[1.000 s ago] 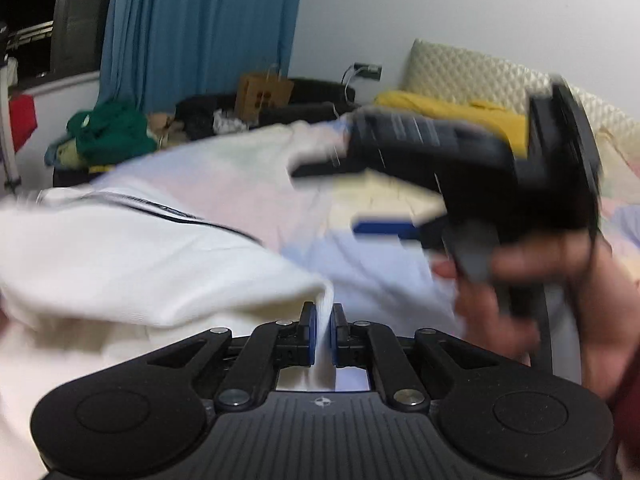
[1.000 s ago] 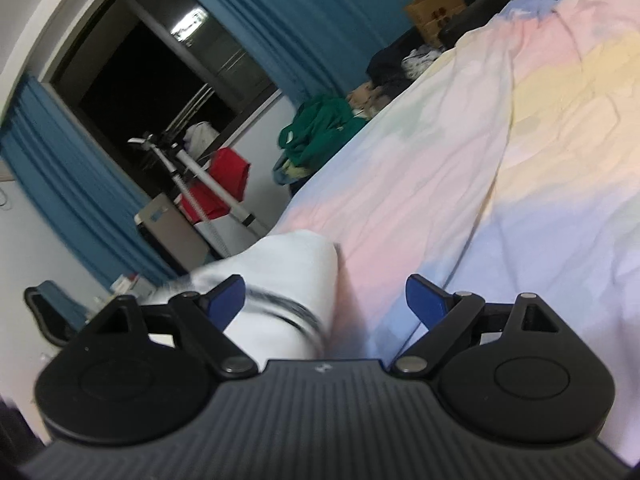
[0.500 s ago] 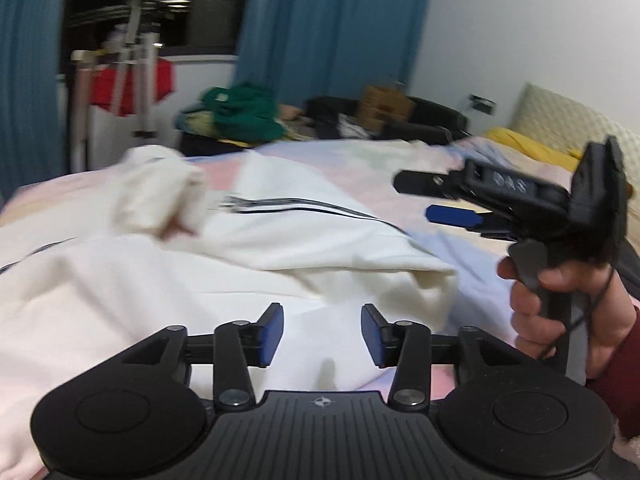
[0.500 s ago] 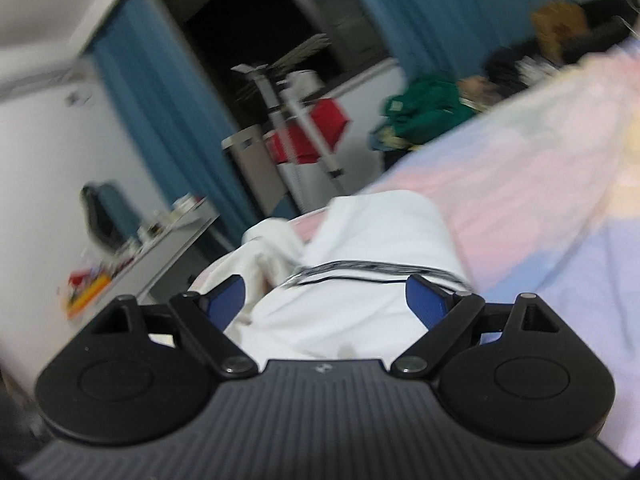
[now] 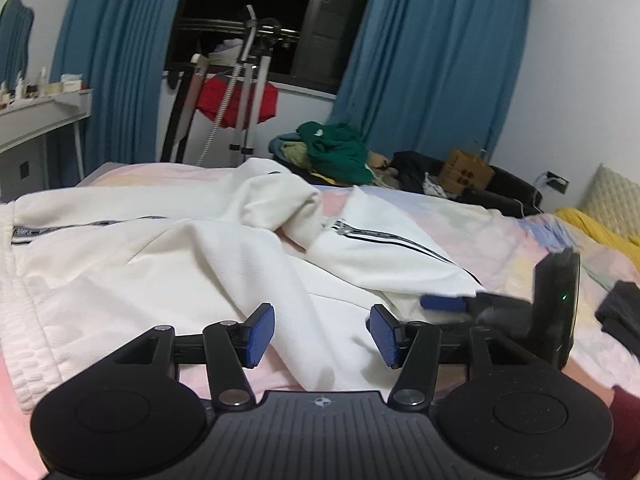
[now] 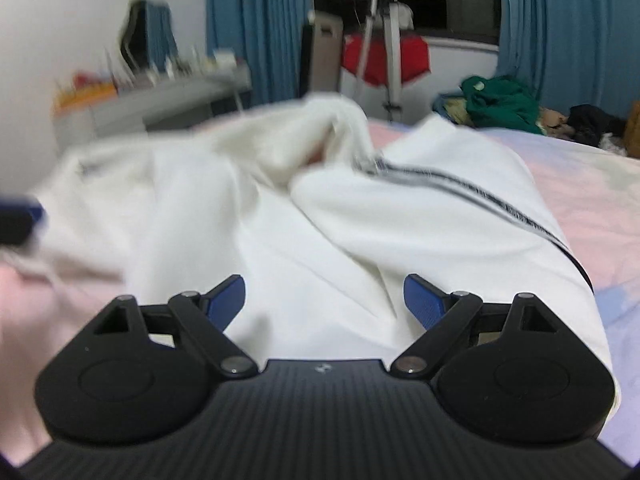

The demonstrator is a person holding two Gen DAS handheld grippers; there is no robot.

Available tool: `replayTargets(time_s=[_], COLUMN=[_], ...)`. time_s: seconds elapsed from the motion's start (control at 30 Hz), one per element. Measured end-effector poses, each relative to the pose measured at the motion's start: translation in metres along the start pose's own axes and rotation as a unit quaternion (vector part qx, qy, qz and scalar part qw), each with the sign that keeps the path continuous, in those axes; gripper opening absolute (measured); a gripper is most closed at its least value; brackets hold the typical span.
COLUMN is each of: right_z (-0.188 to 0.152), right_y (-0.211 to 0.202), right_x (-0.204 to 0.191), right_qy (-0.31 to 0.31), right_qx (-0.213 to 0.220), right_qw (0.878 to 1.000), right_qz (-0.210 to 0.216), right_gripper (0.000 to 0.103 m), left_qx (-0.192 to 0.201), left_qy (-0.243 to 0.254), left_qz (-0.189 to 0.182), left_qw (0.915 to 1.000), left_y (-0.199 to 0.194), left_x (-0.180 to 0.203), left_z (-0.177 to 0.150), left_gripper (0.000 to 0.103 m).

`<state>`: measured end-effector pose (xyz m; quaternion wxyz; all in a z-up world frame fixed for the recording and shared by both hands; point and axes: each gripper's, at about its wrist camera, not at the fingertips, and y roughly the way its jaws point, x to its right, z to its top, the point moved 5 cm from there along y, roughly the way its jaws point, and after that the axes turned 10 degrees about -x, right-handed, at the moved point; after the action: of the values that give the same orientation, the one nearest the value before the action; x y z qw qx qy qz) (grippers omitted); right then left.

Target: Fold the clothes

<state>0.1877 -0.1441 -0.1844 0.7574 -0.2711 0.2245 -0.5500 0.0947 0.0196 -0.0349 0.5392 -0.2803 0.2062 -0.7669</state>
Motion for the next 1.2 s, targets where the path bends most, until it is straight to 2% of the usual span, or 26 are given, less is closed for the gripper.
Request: replayTargets(time_s=[0.03,0.07,0.1,0.13,0.17,0.2,0.27,0.4,0.5,0.57,0.6,0.67,0.73,0.77,0.8,0.83,0.9,0.97,1.03,1.1,1.13,1.2], right_z=[-0.002,-0.004,-0.005,-0.006,-0.007,-0.005,-0.005,0.001,-0.001,-0.012,-0.024,-0.05,-0.083,-0.093,-0.095,-0.089,-0.058,-0.028,-0.002,0.016,0.02,0.025], right_y=[0.004,0.007,0.011,0.013,0.014,0.016,0.01,-0.014,-0.04,-0.056,-0.062,-0.072,-0.08,-0.083,-0.086,-0.089,-0.089,-0.077,-0.061,-0.038,-0.027,-0.004], right_x=[0.0,0.004,0.007,0.012,0.019,0.027,0.043,0.069,0.093,0.12,0.138,0.174,0.204,0.212,0.215,0.213,0.192,0.158,0.12,0.081,0.061,0.026], right_qy=[0.001,0.006,0.011,0.02,0.034,0.05,0.09,0.16,0.217,0.286,0.339,0.442,0.542,0.569,0.571,0.552,0.471,0.383,0.292,0.2,0.146,0.033], right_qx=[-0.011,-0.019,-0.026,-0.035,-0.041,-0.046,-0.038,0.008,0.05,0.076,0.072,0.062,0.056,0.051,0.05,0.058,0.079,0.083,0.08,0.062,0.052,0.031], right_qw=[1.0,1.0,0.999,0.999,0.998,0.997,0.994,0.986,0.973,0.951,0.933,0.886,0.83,0.811,0.808,0.821,0.872,0.918,0.953,0.977,0.988,0.999], right_qz=[-0.008,-0.015,-0.022,-0.032,-0.039,-0.044,-0.044,-0.04,-0.066,-0.093,-0.103,-0.121,-0.122,-0.126,-0.132,-0.133,-0.108,-0.058,-0.003,0.026,0.022,-0.001], right_gripper=[0.087,0.078,0.062,0.051,0.026,0.006,0.001,0.001,0.002,0.002,0.002,0.004,0.004,0.005,0.006,0.007,0.007,0.009,0.02,0.07,0.079,0.081], left_qx=[-0.001,-0.001,0.0,0.001,0.004,0.006,0.013,0.018,0.021,0.02,0.019,0.015,0.012,0.011,0.011,0.011,0.01,0.007,0.003,-0.001,-0.002,-0.004], left_qy=[-0.007,-0.014,-0.019,-0.023,-0.024,-0.025,-0.027,-0.031,-0.033,-0.035,-0.037,-0.041,-0.047,-0.049,-0.051,-0.052,-0.048,-0.046,-0.047,-0.055,-0.059,-0.063], left_qz=[0.002,0.004,0.008,0.012,0.018,0.024,0.035,0.05,0.055,0.059,0.061,0.062,0.062,0.062,0.061,0.062,0.064,0.069,0.075,0.078,0.079,0.082], left_qw=[1.0,0.9999,0.9998,0.9997,0.9995,0.9994,0.9989,0.9981,0.9977,0.9974,0.9973,0.9971,0.9969,0.9968,0.9967,0.9967,0.9967,0.9965,0.9961,0.9954,0.9951,0.9947], left_y=[0.001,0.002,0.003,0.004,0.005,0.005,0.004,-0.003,-0.007,-0.009,-0.009,-0.01,-0.01,-0.01,-0.011,-0.011,-0.012,-0.012,-0.011,-0.01,-0.009,-0.008], left_x=[-0.002,-0.003,-0.005,-0.007,-0.007,-0.008,-0.009,-0.013,-0.014,-0.014,-0.015,-0.016,-0.017,-0.017,-0.017,-0.017,-0.016,-0.017,-0.019,-0.022,-0.023,-0.026], left_z=[-0.001,-0.002,-0.003,-0.003,-0.003,-0.002,-0.002,-0.002,-0.003,-0.003,-0.003,-0.002,-0.002,-0.002,-0.001,-0.001,-0.001,-0.002,-0.003,-0.003,-0.003,-0.004], left_gripper=[0.056,0.057,0.057,0.057,0.057,0.057,0.057,0.057,0.057,0.057,0.057,0.057,0.057,0.057,0.057,0.057,0.057,0.057,0.057,0.057,0.057,0.057])
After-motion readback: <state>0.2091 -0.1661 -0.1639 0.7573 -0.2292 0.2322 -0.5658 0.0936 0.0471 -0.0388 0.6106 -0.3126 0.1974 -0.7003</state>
